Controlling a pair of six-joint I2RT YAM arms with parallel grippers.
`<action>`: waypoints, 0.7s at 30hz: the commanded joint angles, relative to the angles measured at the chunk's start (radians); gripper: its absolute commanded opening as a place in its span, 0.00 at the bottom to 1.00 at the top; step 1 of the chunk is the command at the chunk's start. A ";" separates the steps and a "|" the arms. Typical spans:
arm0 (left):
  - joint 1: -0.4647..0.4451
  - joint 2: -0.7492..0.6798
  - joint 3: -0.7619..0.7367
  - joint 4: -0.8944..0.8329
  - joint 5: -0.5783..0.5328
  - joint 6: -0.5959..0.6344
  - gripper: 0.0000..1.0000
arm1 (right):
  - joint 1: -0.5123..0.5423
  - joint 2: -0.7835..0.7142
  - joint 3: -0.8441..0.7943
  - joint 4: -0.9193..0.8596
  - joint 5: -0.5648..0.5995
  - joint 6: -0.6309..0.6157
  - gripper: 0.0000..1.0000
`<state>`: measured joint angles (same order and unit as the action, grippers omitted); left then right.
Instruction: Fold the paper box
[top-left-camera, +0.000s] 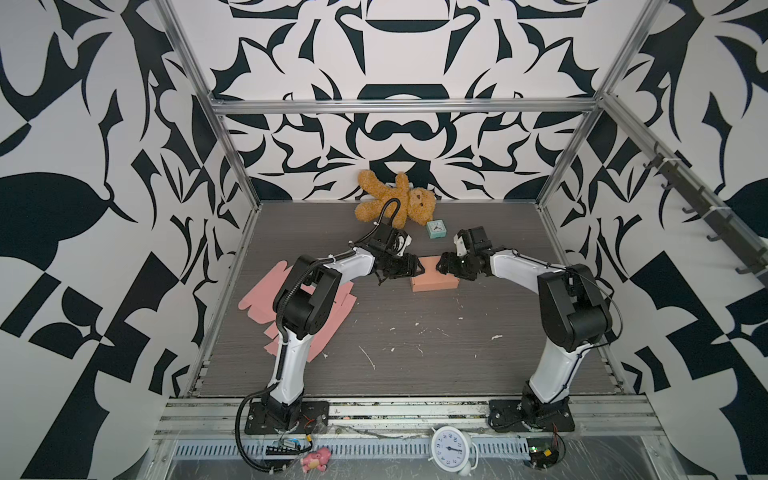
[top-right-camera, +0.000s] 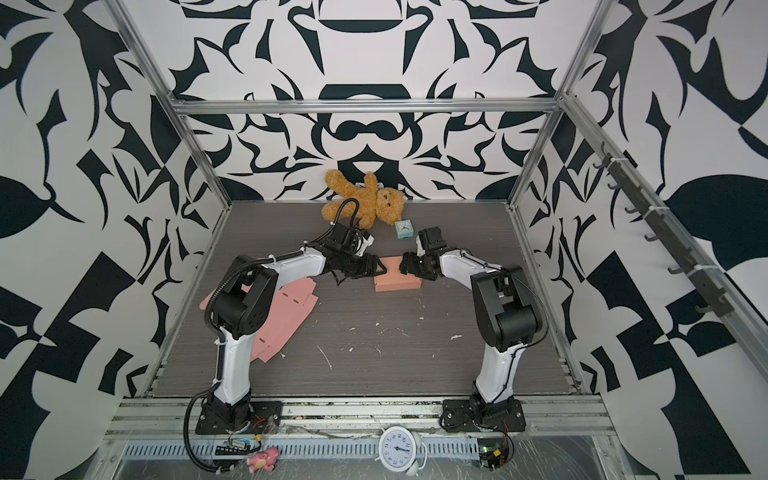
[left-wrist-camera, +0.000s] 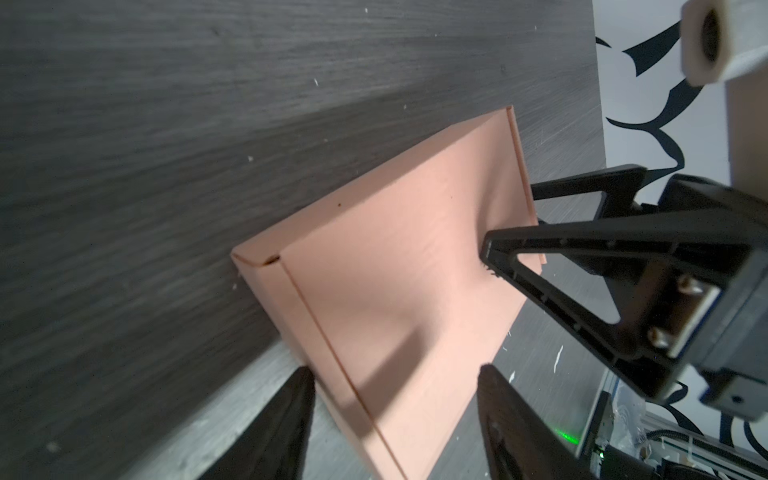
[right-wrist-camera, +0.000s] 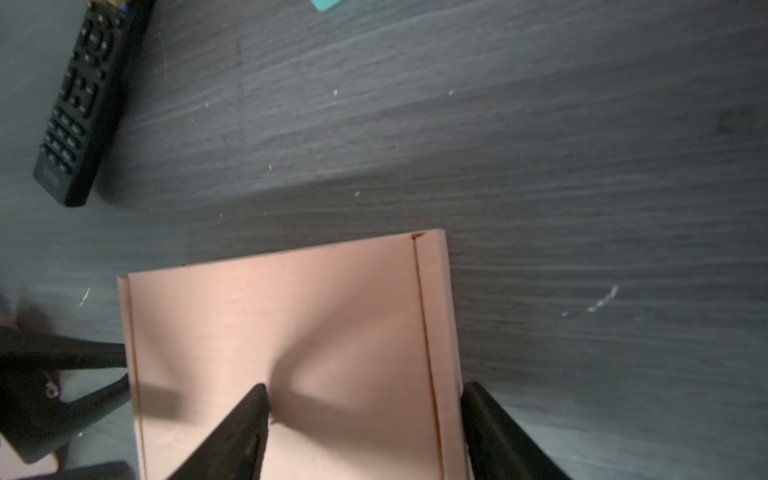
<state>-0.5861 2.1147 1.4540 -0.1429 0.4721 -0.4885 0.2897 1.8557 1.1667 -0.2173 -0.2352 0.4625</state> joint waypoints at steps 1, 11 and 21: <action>-0.011 0.043 0.040 0.059 0.071 0.011 0.65 | 0.017 0.010 0.055 0.027 -0.100 -0.007 0.74; 0.012 0.106 0.058 0.148 0.076 -0.009 0.64 | 0.005 0.060 0.083 0.058 -0.092 0.023 0.74; 0.024 0.100 0.047 0.174 0.069 -0.036 0.73 | -0.001 0.044 0.096 0.040 -0.054 0.030 0.82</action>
<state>-0.5537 2.2044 1.4883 -0.0170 0.4950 -0.5114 0.2710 1.9213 1.2362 -0.1860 -0.2432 0.4770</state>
